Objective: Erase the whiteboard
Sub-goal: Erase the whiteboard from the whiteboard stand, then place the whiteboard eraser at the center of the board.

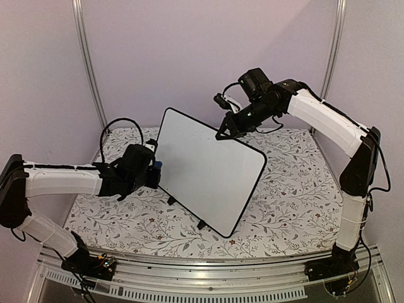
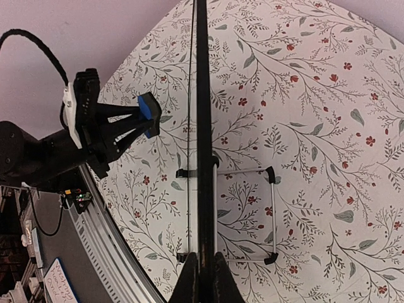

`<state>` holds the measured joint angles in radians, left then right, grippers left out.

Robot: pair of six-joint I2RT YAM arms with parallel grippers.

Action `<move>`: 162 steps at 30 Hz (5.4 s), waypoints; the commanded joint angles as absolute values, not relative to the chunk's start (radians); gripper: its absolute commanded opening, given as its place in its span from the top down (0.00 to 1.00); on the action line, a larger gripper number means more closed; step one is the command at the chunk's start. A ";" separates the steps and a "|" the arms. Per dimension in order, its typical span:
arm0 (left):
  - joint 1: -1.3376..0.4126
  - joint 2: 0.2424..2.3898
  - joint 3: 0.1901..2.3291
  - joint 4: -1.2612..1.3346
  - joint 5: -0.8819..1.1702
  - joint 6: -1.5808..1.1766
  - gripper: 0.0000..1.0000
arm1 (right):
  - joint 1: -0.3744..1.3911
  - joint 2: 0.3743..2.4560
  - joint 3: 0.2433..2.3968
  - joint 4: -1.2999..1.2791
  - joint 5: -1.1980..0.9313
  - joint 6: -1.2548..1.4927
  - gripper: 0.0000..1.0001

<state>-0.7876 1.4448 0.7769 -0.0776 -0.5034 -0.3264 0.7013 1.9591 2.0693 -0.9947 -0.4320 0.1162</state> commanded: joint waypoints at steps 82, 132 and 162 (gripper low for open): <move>-0.712 1.738 0.781 0.668 -0.010 -0.795 1.00 | 0.731 1.974 2.040 -1.058 -0.426 0.084 1.00; -0.425 1.265 0.447 0.276 -0.270 -0.936 0.91 | 0.731 1.962 2.042 -1.058 -0.425 0.083 0.99; -0.319 1.170 0.377 0.267 -0.176 -0.928 0.40 | 0.732 1.954 2.045 -1.059 -0.422 0.084 0.95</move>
